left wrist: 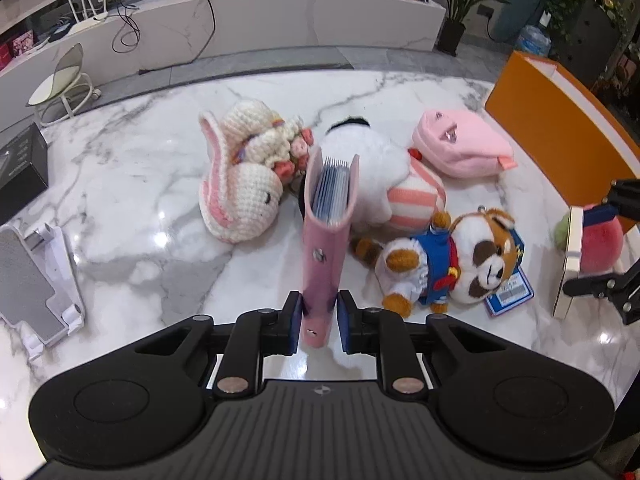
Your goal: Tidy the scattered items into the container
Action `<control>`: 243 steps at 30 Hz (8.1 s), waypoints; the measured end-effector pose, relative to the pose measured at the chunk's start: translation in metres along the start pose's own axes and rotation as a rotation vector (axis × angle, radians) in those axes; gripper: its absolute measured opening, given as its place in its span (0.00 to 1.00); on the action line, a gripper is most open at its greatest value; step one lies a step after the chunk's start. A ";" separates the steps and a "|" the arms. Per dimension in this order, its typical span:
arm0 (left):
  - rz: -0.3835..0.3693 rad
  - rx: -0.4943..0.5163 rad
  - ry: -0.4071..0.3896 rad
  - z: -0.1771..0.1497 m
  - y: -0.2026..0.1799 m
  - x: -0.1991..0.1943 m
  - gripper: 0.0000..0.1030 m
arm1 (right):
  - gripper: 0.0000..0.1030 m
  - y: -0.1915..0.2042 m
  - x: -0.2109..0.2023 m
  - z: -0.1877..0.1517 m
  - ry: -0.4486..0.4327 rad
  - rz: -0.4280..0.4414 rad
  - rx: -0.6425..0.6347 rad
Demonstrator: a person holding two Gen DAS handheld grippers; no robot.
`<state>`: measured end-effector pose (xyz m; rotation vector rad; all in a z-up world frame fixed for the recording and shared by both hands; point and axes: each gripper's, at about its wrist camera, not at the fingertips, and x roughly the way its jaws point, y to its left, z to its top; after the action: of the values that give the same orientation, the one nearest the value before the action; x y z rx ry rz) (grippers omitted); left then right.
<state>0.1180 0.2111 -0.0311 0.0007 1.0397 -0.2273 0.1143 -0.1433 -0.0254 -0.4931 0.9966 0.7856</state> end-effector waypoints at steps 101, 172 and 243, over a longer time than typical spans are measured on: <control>-0.473 0.316 -0.251 0.124 -0.317 0.072 0.22 | 0.81 -0.205 -0.154 -0.078 -0.426 -0.367 0.666; -0.280 0.084 -0.364 0.062 -0.146 -0.044 0.31 | 0.90 -0.093 -0.121 -0.034 -0.446 -0.360 0.397; -0.147 0.013 -0.122 0.022 -0.076 0.016 0.72 | 0.93 -0.018 -0.039 -0.025 -0.089 -0.258 0.148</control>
<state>0.1303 0.1314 -0.0250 -0.0772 0.9173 -0.3629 0.1022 -0.1861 -0.0024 -0.4438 0.8805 0.4951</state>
